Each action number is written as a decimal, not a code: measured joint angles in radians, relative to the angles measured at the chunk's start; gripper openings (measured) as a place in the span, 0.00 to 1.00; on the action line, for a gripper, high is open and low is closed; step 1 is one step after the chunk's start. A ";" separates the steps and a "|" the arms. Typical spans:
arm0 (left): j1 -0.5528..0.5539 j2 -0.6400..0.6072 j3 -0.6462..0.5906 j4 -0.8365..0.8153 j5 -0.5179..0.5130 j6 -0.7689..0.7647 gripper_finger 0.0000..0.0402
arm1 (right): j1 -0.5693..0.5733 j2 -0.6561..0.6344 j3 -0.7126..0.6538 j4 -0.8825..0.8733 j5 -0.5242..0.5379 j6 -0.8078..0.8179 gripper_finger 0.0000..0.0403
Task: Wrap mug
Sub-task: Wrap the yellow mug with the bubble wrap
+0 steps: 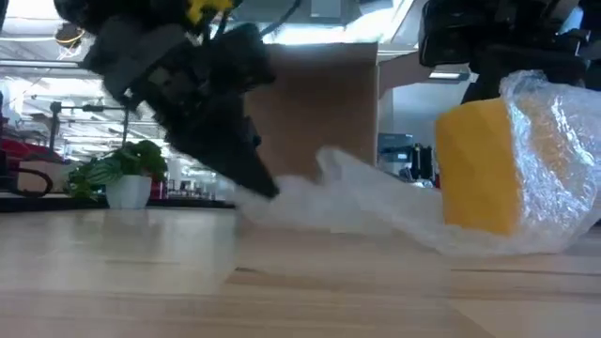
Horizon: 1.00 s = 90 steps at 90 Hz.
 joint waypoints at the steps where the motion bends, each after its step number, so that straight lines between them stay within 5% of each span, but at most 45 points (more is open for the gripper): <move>1: 0.000 0.000 0.004 0.000 0.000 0.003 0.00 | 0.000 0.000 0.000 0.006 -0.004 -0.001 0.00; 90: -0.052 -0.004 0.277 0.001 -0.005 0.327 0.00 | 0.000 0.000 0.001 0.102 -0.050 -0.024 0.00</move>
